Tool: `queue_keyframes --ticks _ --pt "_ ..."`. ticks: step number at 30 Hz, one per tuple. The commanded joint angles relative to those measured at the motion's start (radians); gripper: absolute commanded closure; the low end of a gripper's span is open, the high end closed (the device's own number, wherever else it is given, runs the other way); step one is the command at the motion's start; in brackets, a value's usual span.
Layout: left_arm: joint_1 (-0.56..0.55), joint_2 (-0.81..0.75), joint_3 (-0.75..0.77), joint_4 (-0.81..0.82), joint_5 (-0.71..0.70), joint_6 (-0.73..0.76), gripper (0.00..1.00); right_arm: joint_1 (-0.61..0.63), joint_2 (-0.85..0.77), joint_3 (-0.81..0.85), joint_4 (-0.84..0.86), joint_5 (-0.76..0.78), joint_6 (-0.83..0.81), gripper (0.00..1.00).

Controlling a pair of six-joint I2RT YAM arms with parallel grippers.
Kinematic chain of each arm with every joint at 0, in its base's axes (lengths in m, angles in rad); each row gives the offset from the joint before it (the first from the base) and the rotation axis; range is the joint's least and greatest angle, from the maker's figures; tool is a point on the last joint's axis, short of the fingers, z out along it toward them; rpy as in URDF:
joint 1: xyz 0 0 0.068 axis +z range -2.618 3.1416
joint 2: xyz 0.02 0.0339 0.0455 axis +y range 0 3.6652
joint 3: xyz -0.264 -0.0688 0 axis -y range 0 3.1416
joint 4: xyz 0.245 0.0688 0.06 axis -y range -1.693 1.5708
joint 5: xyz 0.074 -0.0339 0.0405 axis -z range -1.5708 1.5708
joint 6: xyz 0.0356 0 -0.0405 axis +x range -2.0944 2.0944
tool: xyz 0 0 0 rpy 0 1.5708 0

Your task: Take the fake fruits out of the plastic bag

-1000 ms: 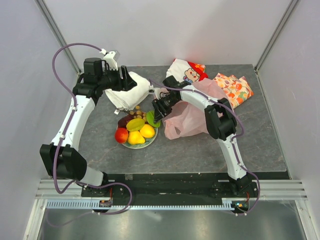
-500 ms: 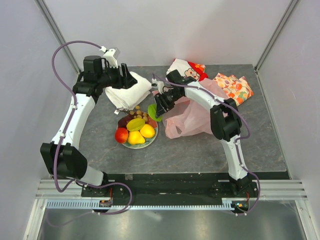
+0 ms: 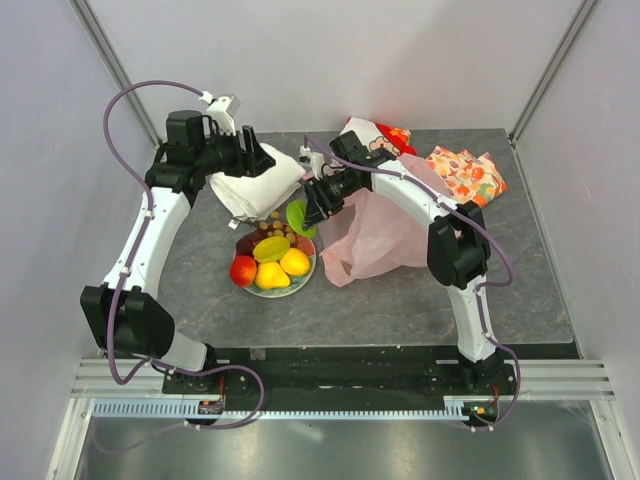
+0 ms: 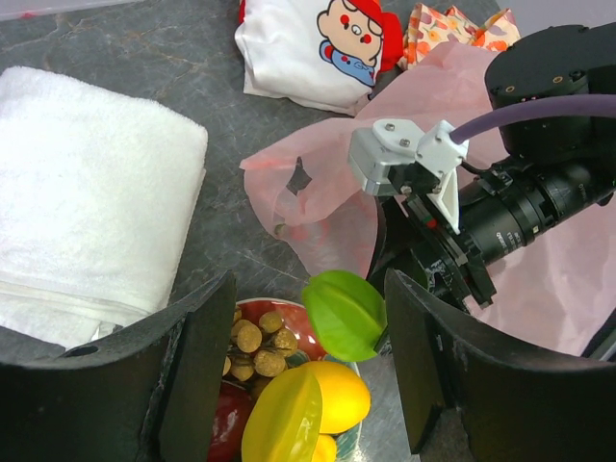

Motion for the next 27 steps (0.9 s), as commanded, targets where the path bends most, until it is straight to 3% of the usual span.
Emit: queue_keyframes --ticks 1,21,27 --pt "-0.002 -0.016 0.029 0.031 0.012 -0.008 0.3 0.014 0.007 0.056 0.035 -0.043 0.022 0.48" --pt "-0.002 -0.004 0.006 0.017 -0.002 0.016 0.3 0.014 0.13 0.008 0.032 -0.077 -0.018 0.42" --pt "-0.002 -0.001 -0.005 0.017 -0.004 0.019 0.3 0.015 0.141 -0.013 0.032 -0.06 -0.024 0.32"
